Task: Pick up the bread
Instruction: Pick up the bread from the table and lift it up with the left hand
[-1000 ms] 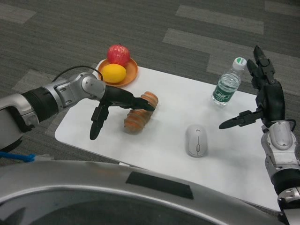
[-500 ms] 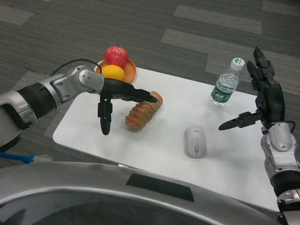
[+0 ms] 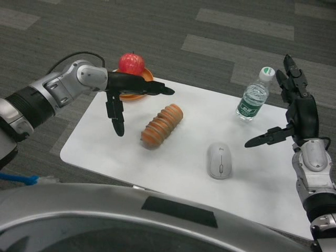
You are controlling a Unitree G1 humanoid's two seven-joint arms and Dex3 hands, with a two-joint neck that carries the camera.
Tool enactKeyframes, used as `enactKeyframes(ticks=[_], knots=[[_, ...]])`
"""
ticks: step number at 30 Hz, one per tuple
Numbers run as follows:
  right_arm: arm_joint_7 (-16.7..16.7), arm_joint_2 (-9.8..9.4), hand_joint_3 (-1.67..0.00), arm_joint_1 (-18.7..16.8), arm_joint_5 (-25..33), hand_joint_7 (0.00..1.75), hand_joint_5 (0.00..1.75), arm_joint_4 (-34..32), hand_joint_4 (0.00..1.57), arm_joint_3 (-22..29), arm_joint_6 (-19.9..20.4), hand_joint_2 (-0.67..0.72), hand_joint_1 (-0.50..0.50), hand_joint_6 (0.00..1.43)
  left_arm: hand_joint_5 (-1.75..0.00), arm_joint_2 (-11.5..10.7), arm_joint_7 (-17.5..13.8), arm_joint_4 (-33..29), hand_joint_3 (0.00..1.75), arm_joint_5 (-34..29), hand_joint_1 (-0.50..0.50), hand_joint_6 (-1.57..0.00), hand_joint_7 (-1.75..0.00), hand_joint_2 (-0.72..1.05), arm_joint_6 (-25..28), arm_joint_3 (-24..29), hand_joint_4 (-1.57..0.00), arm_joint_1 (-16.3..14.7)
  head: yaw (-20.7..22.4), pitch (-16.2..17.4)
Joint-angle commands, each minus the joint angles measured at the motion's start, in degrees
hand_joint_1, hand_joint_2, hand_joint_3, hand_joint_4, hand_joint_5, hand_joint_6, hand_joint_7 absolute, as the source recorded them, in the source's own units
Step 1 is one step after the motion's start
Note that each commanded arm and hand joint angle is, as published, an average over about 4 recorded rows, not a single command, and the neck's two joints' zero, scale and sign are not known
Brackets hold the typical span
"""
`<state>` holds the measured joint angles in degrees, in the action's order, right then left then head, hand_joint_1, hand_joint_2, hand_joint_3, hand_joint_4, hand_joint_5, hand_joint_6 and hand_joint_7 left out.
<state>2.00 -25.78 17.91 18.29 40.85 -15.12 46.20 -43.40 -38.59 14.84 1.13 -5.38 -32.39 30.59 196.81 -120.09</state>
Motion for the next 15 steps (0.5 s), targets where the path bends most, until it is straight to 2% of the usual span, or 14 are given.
enactKeyframes(ticks=[1, 4, 7, 10, 15], knots=[[-0.06, 0.56, 0.00, 0.02, 0.35, 0.00, 0.19, 0.11, 0.00, 0.31, 0.12, 0.22, -0.42, 0.00, -0.21, 0.86, 0.57, -2.50, 0.09, 3.26, 0.09, 0.00, -0.17, -0.24, 2.96, 0.39, 0.00, 0.83, -0.69, -0.29], [-0.06, 0.64, 0.00, 0.02, 0.35, 0.00, 0.19, 0.19, 0.00, 0.27, 0.12, 0.22, -0.42, 0.00, -0.21, 1.30, 0.71, -2.89, 0.09, 4.23, 0.00, 0.00, -0.17, -0.37, 3.62, 0.31, 0.00, 1.23, -0.85, -0.37], [-0.06, 0.73, 0.00, 0.10, 0.30, 0.00, 0.19, 0.35, 0.00, 0.36, 0.12, 0.22, -0.42, 0.00, -0.21, 3.58, 1.08, -3.35, 0.09, 5.86, -0.16, 0.00, -0.21, -0.55, 6.52, -0.49, 0.00, 2.63, -1.18, -0.78], [-0.06, 0.86, 0.00, 0.19, 0.35, 0.00, 0.19, 0.59, 0.00, 0.44, 0.12, 0.22, -0.42, 0.00, -0.23, 5.38, 1.50, -3.37, 0.09, 7.26, -0.34, 0.00, -0.21, -0.64, 8.80, -1.72, 0.00, 4.17, -1.31, -0.93], [-0.06, 1.00, 0.00, 0.30, 0.33, 0.00, 0.15, 1.23, 0.00, 0.44, 0.12, 0.22, -0.42, 0.00, -0.31, 8.37, 3.12, -1.81, 0.09, 9.90, -0.39, 0.00, -0.21, -0.64, 10.41, -4.04, 0.00, 6.50, -1.69, -1.01]])
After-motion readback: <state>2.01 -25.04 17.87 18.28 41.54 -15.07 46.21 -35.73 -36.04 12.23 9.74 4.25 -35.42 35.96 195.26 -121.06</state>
